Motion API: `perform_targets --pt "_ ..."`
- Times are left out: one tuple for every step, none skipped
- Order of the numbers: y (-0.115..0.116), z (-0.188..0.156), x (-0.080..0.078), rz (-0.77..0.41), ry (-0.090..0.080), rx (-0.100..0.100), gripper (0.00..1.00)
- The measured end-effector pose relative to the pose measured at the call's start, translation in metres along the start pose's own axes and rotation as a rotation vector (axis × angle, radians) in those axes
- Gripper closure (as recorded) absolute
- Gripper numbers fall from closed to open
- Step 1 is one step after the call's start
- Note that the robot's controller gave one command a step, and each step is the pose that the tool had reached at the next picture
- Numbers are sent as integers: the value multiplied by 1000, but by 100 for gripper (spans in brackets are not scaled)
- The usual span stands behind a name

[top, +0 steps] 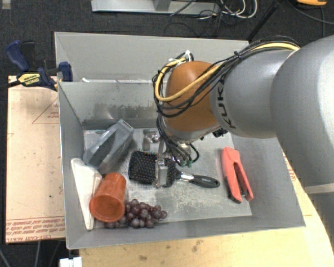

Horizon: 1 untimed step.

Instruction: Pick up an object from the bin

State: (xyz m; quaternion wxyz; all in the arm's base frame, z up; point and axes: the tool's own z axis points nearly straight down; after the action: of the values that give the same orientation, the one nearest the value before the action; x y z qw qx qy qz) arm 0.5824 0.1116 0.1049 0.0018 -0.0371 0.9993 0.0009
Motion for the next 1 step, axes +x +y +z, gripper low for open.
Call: perform_targets --pt "11 26 1 79 3 -1 100"
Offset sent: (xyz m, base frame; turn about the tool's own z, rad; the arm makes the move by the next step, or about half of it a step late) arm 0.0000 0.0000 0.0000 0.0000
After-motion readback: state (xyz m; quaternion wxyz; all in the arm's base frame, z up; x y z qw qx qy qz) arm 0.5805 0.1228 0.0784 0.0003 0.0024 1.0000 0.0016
